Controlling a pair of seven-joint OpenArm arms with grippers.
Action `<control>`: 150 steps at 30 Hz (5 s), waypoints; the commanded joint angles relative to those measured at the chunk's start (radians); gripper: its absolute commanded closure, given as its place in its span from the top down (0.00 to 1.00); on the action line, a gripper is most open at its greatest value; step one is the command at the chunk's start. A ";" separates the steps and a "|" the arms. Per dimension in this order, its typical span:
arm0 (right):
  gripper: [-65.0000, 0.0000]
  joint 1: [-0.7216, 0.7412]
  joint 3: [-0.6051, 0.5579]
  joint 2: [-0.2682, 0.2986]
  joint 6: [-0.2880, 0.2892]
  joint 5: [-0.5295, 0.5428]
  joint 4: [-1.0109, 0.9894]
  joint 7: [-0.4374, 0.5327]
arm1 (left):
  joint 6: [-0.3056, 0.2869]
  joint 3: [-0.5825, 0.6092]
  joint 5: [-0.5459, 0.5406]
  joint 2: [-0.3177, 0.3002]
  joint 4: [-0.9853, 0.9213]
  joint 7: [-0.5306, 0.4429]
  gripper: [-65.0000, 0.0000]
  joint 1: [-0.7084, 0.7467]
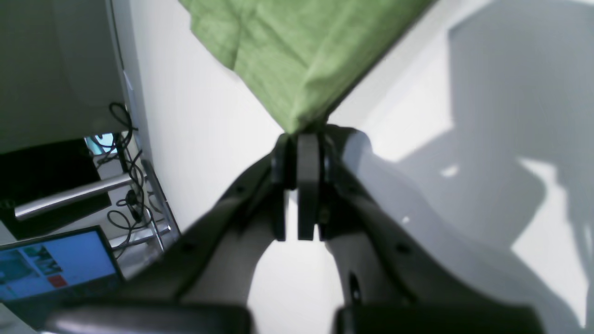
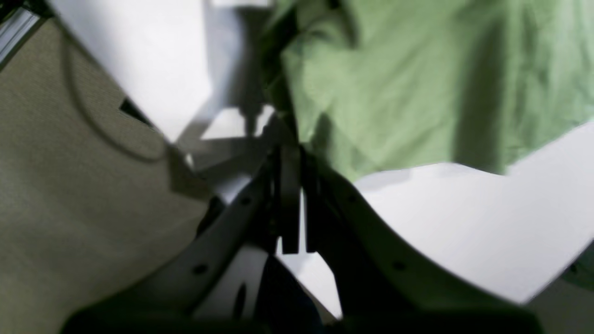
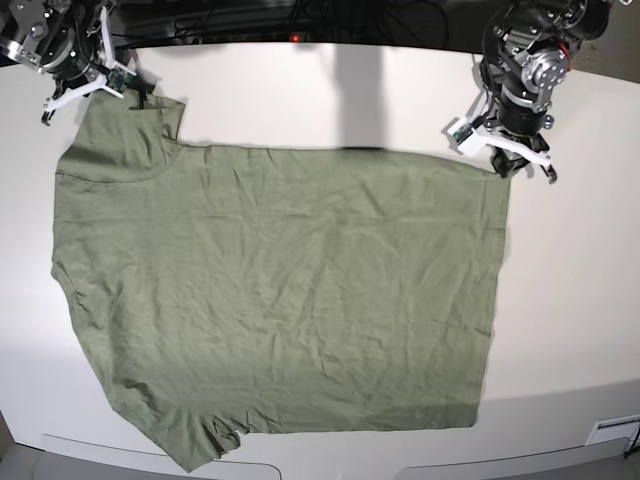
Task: Fold the T-shirt properly
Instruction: 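Close the right gripper on the shirt's shoulder edge near the sleeve, then lift the shirt edge with both grippers and lay it back down, then release and move both grippers further onto the shirt body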
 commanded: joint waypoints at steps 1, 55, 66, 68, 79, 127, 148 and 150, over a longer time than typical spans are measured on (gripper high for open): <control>0.00 -0.001 0.024 0.019 -0.009 0.019 0.017 -0.003 | -0.039 0.006 -0.004 -0.021 0.005 0.032 0.00 0.024; 0.00 0.549 0.153 -0.009 0.085 0.328 -0.304 -0.013 | -0.081 0.006 -0.372 -0.080 0.173 0.035 0.00 -0.340; 0.00 0.690 -0.065 -0.009 0.064 0.320 -0.403 -0.020 | -0.003 0.006 -0.359 -0.048 0.068 0.006 0.00 -0.340; 0.00 0.726 -0.116 -0.009 0.057 0.321 -0.403 -0.021 | 0.037 0.006 -0.322 -0.035 0.022 -0.012 0.00 -0.340; 0.00 0.921 -0.204 -0.026 0.035 0.335 -0.505 -0.024 | 0.062 0.006 -0.299 -0.010 -0.009 -0.026 0.00 -0.343; 0.00 1.192 -0.341 -0.092 -0.027 0.176 -0.815 0.052 | 0.092 0.006 -0.334 -0.011 -0.181 -0.229 0.00 -0.412; 0.00 1.192 -0.341 -0.092 -0.010 0.177 -0.815 0.041 | 0.092 0.006 -0.386 -0.011 -0.375 -0.253 0.21 -0.541; 0.00 1.192 -0.341 -0.092 -0.010 0.177 -0.815 0.043 | 0.092 0.006 -0.387 -0.011 -0.383 -0.253 0.21 -0.539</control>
